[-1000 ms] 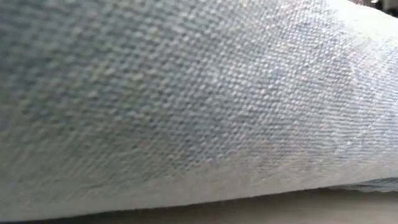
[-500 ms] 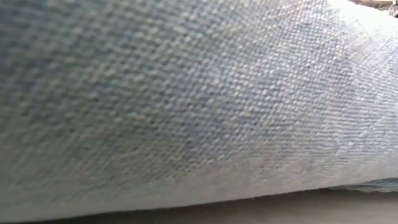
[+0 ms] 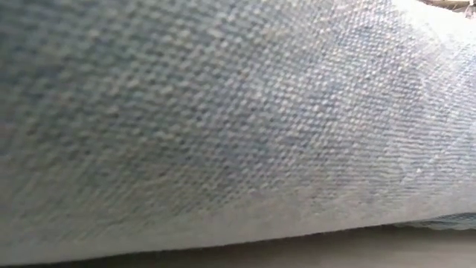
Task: Fold Laundry from Bin
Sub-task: Fold the blue pants
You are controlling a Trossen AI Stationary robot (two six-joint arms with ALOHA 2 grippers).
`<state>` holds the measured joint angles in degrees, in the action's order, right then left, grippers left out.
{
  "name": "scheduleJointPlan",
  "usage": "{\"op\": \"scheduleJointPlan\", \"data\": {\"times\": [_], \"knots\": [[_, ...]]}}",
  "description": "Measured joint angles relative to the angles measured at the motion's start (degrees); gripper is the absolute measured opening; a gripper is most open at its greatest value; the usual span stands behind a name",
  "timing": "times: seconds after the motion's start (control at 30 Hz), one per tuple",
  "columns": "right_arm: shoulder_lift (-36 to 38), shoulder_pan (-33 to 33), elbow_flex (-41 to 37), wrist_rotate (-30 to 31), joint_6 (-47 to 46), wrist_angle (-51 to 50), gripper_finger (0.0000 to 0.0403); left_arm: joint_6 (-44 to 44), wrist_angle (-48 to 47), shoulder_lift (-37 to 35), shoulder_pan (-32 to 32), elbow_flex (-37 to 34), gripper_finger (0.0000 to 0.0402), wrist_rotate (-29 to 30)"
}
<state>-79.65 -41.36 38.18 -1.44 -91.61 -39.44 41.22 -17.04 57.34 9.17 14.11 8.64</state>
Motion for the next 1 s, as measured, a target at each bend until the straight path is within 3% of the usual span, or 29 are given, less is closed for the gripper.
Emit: {"op": "scheduleJointPlan", "data": {"times": [0.1,0.23,0.3,0.5,0.77,1.0], "knots": [[-1.4,0.0,-0.2,-1.9,1.0,1.3,0.0202,0.0,0.0,0.0,0.0,0.0,0.0000,0.1],[-1.3,0.2,1.0,-4.7,1.7,1.1,0.0059,0.0,0.0,0.0,0.0,0.0,0.0000,0.4],[-0.2,0.5,2.6,-5.0,2.6,-0.9,0.0025,0.0,0.1,0.0,0.0,0.0,0.0000,0.7],[2.9,3.8,14.4,-2.2,5.1,-18.2,0.0025,0.0,0.1,0.0,0.0,0.0,0.0000,0.7],[3.6,12.2,39.6,19.0,11.9,-48.2,0.0025,0.0,0.1,0.0,0.0,0.0,0.0000,1.0],[5.2,24.5,50.0,27.9,27.8,-50.5,0.0025,0.1,0.0,0.0,0.0,0.0,0.0000,1.1]]}}
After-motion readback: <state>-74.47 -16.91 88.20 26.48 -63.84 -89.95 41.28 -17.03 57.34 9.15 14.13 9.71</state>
